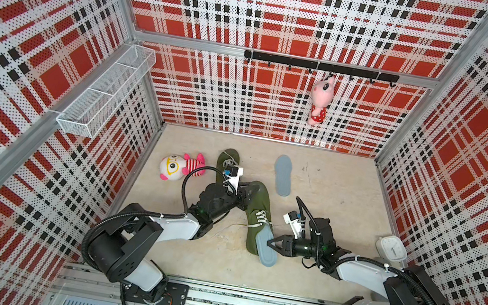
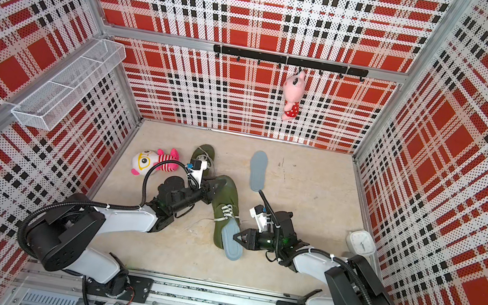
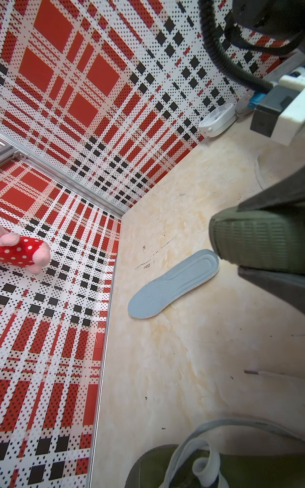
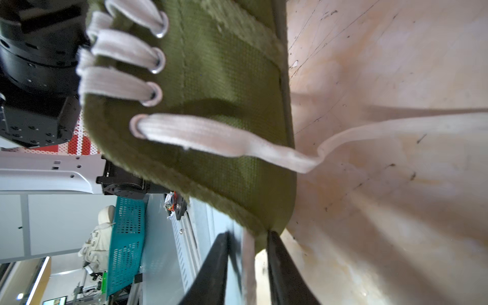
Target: Remove the insole from the shoe
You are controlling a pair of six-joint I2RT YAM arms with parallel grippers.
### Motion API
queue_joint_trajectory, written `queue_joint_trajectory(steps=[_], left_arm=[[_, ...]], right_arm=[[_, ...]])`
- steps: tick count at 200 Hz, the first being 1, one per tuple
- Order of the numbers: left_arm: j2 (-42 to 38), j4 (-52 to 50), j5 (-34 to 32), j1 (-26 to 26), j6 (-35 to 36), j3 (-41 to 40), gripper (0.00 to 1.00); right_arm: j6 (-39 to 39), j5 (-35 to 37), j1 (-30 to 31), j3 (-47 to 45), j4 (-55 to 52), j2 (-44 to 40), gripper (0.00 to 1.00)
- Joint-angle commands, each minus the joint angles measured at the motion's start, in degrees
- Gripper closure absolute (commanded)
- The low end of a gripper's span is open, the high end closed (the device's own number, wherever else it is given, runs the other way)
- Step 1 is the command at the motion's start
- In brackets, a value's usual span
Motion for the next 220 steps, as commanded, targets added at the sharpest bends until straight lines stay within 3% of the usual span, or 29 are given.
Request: queue_joint_trajectory(steps=[1,49,220], left_arm=[[-0.63,2.69,-0.41,-0.1,0.47,0.57,0.96],[-0.57,2.12,-0.6,0.41,1.13,0.85,0.96],[-3.12,-4.19,0.76,7.8,7.02,7.98,0.95]], right_arm=[[-2.23,1.27,0.21,0.66,-5.08,-3.17,0.8],[-4.13,4.28,0.21,0.78,-14.43,-7.19,1.0],[-1.82,16.57,0.21,-1.35,-42.65,-27.12,1.0]])
